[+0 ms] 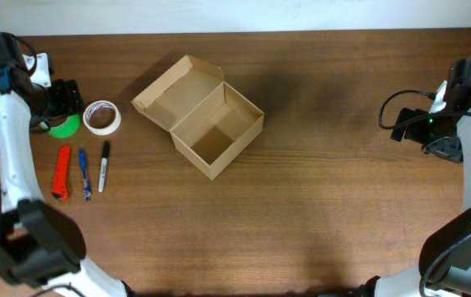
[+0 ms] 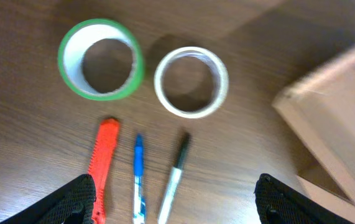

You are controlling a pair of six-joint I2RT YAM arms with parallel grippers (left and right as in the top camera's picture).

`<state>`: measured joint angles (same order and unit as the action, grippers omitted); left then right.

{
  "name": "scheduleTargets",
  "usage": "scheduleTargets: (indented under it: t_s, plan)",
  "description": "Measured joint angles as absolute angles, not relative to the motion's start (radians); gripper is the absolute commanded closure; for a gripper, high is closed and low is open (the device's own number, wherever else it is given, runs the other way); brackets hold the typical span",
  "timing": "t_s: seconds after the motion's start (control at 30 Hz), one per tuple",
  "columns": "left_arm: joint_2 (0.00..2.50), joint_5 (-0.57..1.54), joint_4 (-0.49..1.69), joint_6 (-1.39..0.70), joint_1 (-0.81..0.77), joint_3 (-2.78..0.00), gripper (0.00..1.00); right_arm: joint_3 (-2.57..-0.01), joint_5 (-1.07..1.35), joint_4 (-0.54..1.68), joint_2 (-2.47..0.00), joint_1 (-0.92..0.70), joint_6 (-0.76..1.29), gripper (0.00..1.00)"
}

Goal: Pack container
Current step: 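Reach the left gripper to the green tape roll and grasp it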

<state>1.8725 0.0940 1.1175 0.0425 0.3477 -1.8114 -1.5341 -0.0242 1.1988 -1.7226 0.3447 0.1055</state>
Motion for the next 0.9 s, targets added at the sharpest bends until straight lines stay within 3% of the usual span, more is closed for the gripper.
scheduleTargets:
  t_s: [0.23,0.37,0.47,0.9]
  plan:
    - [2.092,-0.009,1.108,0.071,0.349,-1.944,0.22,-1.534,-0.024,1.198,-1.723,0.345,0.105,0.01]
    - [2.128,-0.043,1.066,0.114,0.349,-1.974,0.22,-1.534,-0.024,1.198,-1.723,0.345,0.105,0.01]
    - [2.132,-0.057,1.037,0.150,0.349,-1.979,0.31,-1.534,-0.024,1.198,-1.723,0.345,0.105,0.01]
    - [2.250,-0.065,1.009,0.221,0.349,-1.990,0.37,-1.534,-0.024,1.198,-1.723,0.345,0.105,0.01]
